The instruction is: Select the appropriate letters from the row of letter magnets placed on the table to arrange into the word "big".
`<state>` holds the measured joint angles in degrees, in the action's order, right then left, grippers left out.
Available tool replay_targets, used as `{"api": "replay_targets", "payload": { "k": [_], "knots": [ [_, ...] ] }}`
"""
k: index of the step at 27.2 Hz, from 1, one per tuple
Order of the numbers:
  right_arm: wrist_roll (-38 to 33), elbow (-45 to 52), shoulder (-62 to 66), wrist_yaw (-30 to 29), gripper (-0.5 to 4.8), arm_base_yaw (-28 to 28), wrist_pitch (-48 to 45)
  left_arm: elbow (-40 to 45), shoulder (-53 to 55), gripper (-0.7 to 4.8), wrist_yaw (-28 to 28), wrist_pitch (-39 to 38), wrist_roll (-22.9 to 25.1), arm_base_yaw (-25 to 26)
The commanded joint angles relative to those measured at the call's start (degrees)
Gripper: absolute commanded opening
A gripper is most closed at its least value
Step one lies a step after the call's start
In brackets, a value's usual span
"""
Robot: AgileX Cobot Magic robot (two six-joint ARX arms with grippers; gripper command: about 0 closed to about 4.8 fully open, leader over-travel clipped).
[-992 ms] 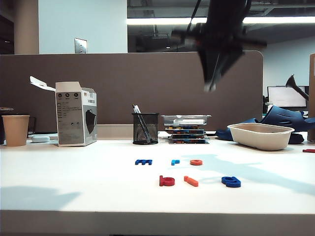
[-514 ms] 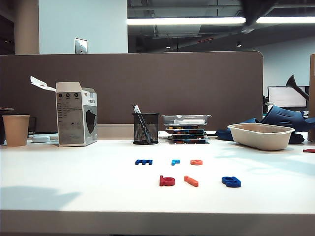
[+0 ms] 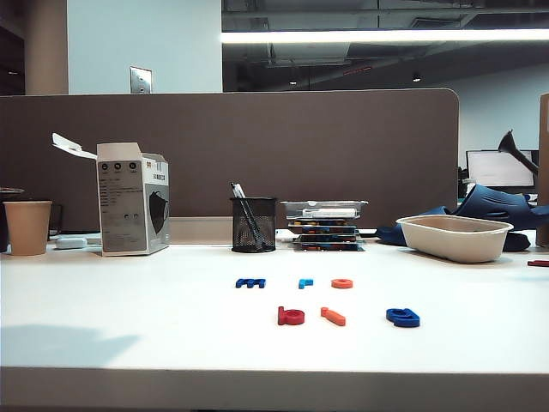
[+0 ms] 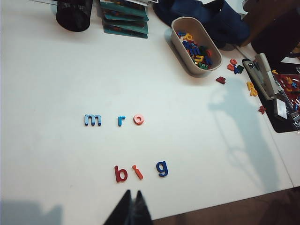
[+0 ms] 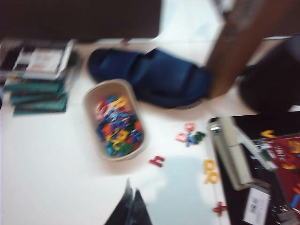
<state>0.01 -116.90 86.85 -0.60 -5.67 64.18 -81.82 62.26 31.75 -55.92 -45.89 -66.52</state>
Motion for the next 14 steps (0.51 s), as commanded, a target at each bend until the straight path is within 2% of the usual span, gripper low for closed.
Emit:
{"api": "replay_targets", "payload": {
  "k": [1,2,5,11,14],
  "knots": [
    [0.39,-0.04,-4.07,-7.39,-0.03,-5.92,0.98,-0.11,-0.09,-0.05,0.55,2.91,8.41,-0.04],
    [-0.04,1.18,-6.47,-9.07,-0.03,-9.03,0.68,-0.11,-0.09,-0.05,0.61,3.87,11.56,-0.04],
    [-0.24,4.72,-11.08,-10.08,-0.03,-11.93,-0.39,-0.11,-0.09,-0.05,0.74,6.54,16.22,0.09],
    [-0.26,13.03,-18.64,-10.49,-0.04,-12.22,-2.38,-0.26,-0.09,-0.05,-1.75,17.99,29.09,3.87],
    [-0.37,16.81,-22.03,-13.66,-0.03,-12.2,-2.89,-0.28,-0.22,-0.05,-4.39,23.52,33.9,7.41]
  ]
}}
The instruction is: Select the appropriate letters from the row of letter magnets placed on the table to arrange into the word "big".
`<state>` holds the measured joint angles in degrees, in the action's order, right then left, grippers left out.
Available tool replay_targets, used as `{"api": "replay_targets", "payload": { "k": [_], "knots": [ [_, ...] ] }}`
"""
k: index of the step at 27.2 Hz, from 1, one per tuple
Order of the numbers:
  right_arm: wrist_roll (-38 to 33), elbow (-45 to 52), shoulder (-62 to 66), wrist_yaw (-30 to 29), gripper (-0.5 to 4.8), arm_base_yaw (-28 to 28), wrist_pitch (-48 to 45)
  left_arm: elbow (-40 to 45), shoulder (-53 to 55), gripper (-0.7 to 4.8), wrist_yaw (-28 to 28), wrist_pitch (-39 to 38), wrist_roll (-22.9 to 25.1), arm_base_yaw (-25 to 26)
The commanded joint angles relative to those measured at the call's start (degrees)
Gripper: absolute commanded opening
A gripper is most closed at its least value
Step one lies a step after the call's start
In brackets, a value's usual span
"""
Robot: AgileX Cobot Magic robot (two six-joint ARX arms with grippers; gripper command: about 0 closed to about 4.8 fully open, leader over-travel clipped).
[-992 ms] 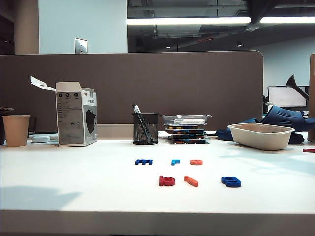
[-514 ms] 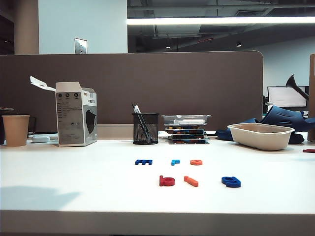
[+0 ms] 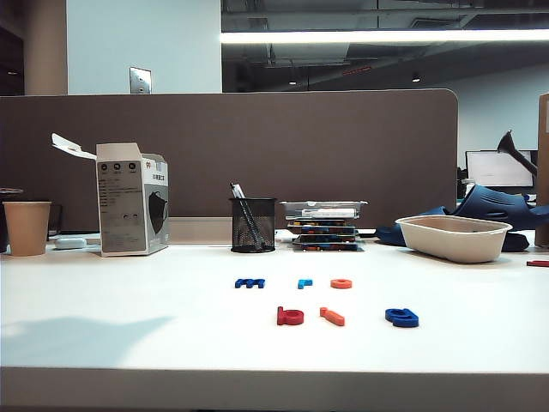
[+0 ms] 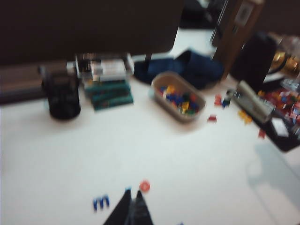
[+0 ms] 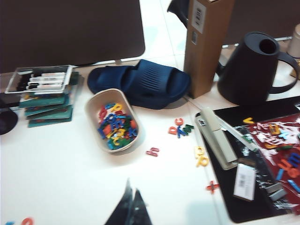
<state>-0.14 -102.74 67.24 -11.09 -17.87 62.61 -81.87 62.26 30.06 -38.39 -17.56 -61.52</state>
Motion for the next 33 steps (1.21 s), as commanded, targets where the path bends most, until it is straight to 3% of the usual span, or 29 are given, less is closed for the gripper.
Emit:
{"api": "replay_targets", "payload": {
  "k": [1,13,18,24,27,33],
  "knots": [
    [-0.26,3.98,-3.63,-4.11,-0.03,0.0,-1.49,-0.37,-0.22,-0.05,-3.82,7.39,7.04,4.28],
    [-2.27,17.86,-15.72,-4.55,-0.03,0.07,-7.76,-8.66,-0.35,-0.05,-15.61,9.73,18.56,32.52],
    [-4.11,26.99,-23.56,-7.1,-0.03,0.13,-15.1,-10.54,-1.86,-0.05,-20.02,10.86,20.46,44.15],
    [-4.04,34.99,-30.62,-7.15,-0.04,0.52,-17.7,-10.47,-5.18,-0.05,-24.2,5.9,20.55,55.67],
    [-4.07,39.06,-33.48,-7.15,-0.03,1.62,-18.58,-10.36,-7.13,-0.05,-25.4,3.54,20.55,60.08],
    [-4.39,47.76,-39.63,-9.09,-0.03,3.43,-22.91,-5.77,-14.03,-0.05,-24.81,2.16,20.35,60.76]
  ]
}}
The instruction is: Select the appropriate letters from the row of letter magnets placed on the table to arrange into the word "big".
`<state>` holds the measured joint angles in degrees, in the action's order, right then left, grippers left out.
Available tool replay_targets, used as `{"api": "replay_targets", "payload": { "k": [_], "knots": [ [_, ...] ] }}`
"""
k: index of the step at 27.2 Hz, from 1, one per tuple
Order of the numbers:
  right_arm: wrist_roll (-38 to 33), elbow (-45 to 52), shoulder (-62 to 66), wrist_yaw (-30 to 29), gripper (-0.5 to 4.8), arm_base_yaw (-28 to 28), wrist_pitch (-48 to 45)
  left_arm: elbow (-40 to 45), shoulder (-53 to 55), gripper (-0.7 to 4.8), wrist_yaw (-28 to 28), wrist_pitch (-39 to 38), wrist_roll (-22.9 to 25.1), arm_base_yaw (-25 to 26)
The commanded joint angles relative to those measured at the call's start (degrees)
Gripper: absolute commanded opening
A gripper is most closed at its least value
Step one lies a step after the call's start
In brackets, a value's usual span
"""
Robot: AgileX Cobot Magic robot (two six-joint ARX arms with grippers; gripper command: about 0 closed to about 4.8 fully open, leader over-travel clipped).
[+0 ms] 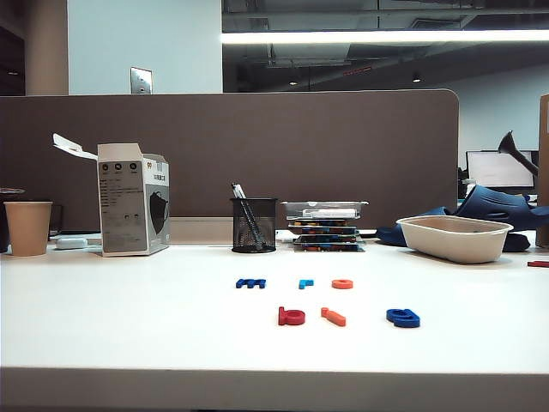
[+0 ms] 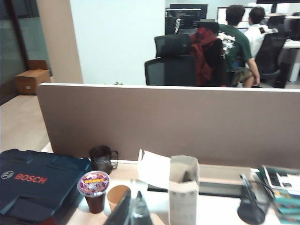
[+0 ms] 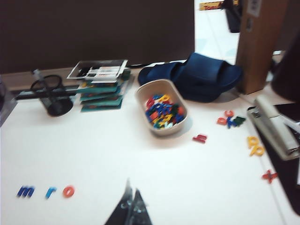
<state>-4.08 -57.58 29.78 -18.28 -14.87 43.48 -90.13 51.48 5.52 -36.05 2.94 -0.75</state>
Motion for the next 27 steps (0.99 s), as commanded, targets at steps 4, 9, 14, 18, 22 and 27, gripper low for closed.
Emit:
{"api": "replay_targets", "payload": {
  "k": [4,9,14,18,22,27],
  "knots": [
    [-0.48,8.35,-5.62,-2.43,-0.04,1.03,-7.34,8.13,-9.2,-0.05,-1.18,-0.17,-1.62,0.0],
    [-1.49,13.73,-8.59,-2.45,-0.03,1.03,-9.05,15.96,-17.33,-0.05,-0.98,-0.31,-2.34,0.04],
    [-1.95,19.85,-11.72,-3.61,-0.03,1.03,-13.16,27.08,-27.19,-0.05,-1.27,-0.81,-2.95,0.02],
    [-1.92,22.14,-12.28,-4.0,-0.03,1.03,-13.79,33.59,-32.61,-0.05,-1.57,-0.81,-2.97,0.02],
    [-1.92,23.5,-12.31,-4.17,-0.04,1.03,-13.81,39.23,-37.88,-0.05,-1.9,-0.94,-3.89,0.02],
    [-1.95,26.86,-13.0,-4.57,-0.04,1.03,-18.32,45.75,-44.48,-0.05,-1.9,-0.7,-4.02,0.02]
  ]
}}
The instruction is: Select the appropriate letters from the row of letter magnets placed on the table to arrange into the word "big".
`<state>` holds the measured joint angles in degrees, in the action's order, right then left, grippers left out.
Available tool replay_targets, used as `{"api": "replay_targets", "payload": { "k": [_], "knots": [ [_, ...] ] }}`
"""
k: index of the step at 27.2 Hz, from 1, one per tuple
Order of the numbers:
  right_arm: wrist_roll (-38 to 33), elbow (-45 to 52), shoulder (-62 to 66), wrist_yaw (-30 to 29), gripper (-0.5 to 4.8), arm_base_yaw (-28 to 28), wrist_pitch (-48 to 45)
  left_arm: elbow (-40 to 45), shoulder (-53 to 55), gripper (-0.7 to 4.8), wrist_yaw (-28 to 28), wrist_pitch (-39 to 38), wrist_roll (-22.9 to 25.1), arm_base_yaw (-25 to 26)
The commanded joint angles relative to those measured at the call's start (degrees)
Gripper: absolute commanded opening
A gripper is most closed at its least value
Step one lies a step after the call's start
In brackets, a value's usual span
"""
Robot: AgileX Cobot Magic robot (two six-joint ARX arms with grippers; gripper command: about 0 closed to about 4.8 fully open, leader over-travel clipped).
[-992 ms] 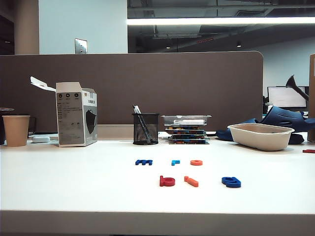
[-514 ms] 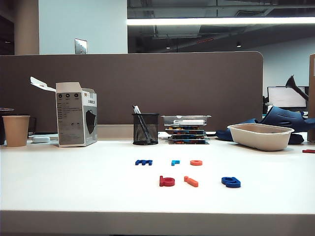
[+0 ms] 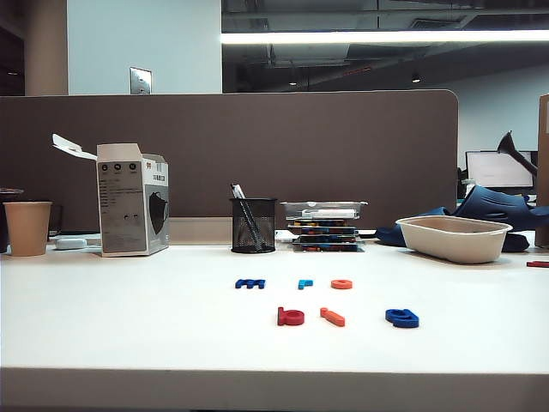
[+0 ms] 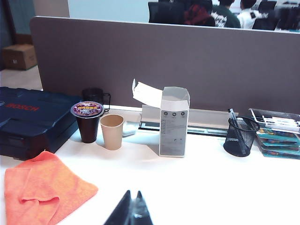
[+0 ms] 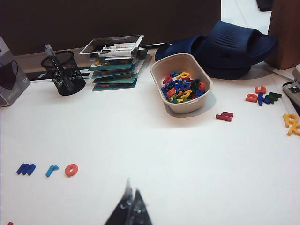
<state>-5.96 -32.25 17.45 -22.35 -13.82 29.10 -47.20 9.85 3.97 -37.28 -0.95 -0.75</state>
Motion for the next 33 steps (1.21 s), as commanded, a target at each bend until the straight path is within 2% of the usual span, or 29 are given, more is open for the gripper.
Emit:
{"api": "replay_targets", "payload": {
  "k": [1,5,9,12,15,19,27,33],
  "knots": [
    [-0.07,2.4,-1.2,-0.46,-0.04,-0.02,-4.96,3.89,-4.07,-0.05,-0.33,0.55,-0.13,0.02],
    [-0.07,6.56,-4.0,-0.31,-0.03,-0.02,-8.46,8.48,-9.38,-0.05,-0.33,1.31,-0.15,0.02],
    [-0.57,10.91,-6.88,-0.28,-0.04,-0.02,-10.97,11.41,-9.68,-0.05,-0.39,2.86,-1.31,0.02],
    [-3.98,18.16,-11.37,0.63,-0.04,-0.02,-17.42,18.62,-9.7,-0.05,-0.37,13.86,-1.46,0.04],
    [-4.07,21.51,-12.72,1.42,-0.03,-0.02,-21.46,23.45,-9.7,-0.05,-0.35,21.66,-1.44,0.04],
    [-2.75,24.79,-13.46,6.1,-0.03,-0.02,-24.48,30.62,-9.7,-0.05,-0.35,31.1,-1.49,0.02],
    [-0.04,30.86,-13.46,10.62,-0.03,-0.02,-32.06,40.79,-9.73,-0.05,-0.37,38.23,-5.14,0.02],
    [2.73,32.28,-13.42,11.5,-0.03,-0.04,-32.35,46.18,-9.73,-0.05,-2.95,45.4,-4.83,0.02]
  ]
}}
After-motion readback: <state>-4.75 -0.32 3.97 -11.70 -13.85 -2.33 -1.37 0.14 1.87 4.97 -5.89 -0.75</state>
